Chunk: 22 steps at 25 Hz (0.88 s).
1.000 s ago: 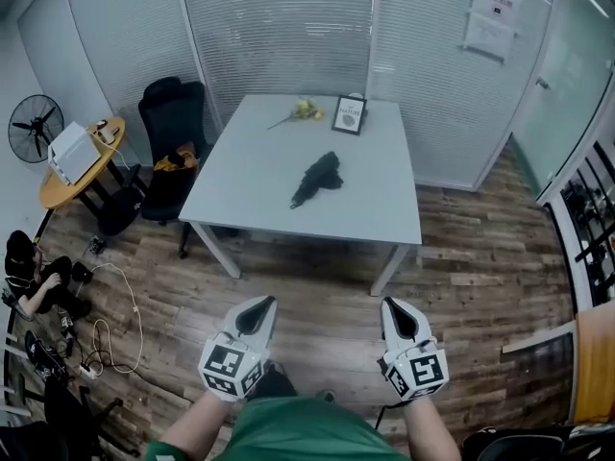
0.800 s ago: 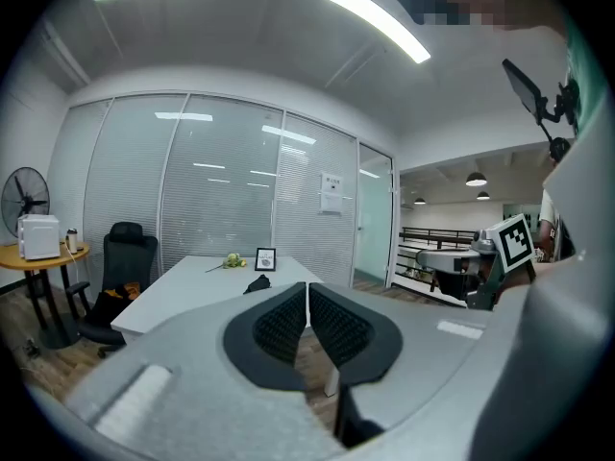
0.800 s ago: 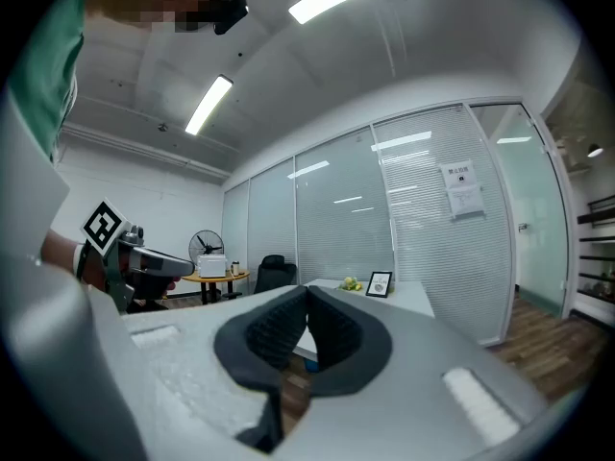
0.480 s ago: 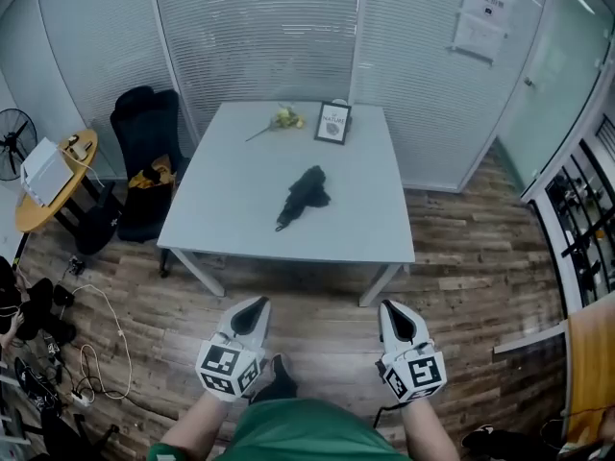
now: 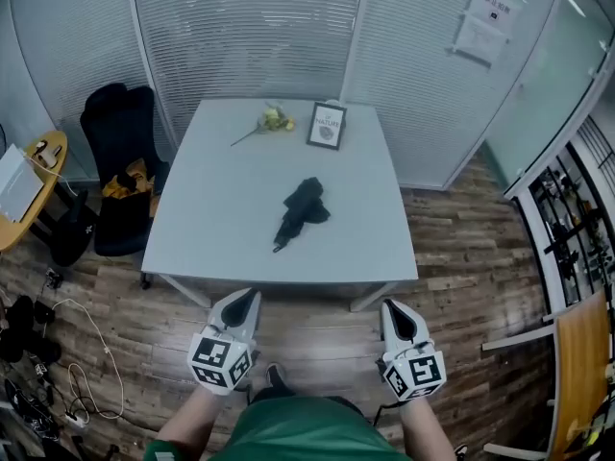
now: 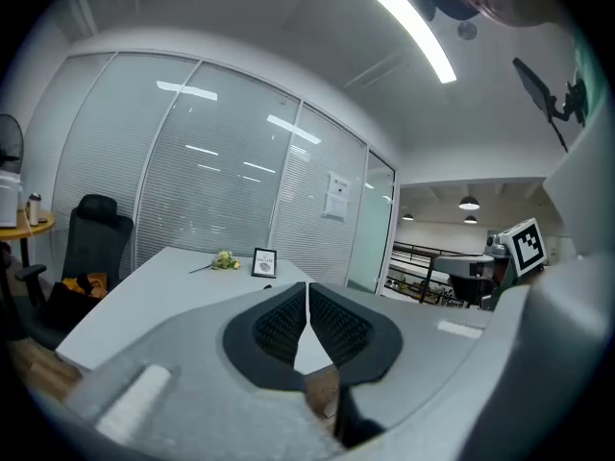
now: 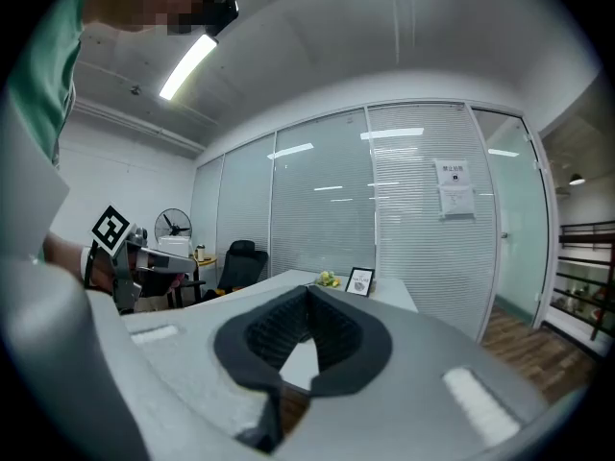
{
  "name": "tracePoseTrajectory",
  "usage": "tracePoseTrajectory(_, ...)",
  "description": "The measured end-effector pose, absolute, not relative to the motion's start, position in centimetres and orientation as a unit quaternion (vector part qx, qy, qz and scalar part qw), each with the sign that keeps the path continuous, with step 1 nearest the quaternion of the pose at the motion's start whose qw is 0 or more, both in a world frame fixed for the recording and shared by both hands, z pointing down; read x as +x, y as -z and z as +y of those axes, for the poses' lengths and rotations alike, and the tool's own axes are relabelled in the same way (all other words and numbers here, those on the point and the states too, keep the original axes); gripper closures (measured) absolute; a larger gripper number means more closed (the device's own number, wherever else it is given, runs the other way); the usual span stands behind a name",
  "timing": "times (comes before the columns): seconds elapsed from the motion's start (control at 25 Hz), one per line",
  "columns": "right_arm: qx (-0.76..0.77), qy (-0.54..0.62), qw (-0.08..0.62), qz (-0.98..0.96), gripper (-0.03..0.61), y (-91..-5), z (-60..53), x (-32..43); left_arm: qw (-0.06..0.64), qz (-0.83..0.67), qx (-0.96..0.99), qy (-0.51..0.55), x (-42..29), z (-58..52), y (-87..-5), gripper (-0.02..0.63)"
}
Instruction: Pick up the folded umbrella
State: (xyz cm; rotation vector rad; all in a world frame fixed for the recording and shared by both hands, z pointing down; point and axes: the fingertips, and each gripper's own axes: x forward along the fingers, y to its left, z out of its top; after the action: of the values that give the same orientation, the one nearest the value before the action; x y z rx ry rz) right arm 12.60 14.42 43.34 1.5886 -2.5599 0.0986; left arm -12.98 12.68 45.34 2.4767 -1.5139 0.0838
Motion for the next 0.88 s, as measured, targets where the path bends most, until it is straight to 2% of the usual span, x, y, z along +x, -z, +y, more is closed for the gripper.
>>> tracePoseTrajectory(0.48,0.510,-0.061,0.092,-0.853,0.575,-46.0,7.2,8.9,0.150,-0.521,0.840,-0.027,-15.8,5.8,-48.1,0.597)
tracePoseTrajectory(0.88,0.444,-0.063,0.069,-0.891,0.577,-46.1,-4.7,7.6,0.123,-0.595,0.793,-0.047,-18.2,-1.7,-46.4,0.597)
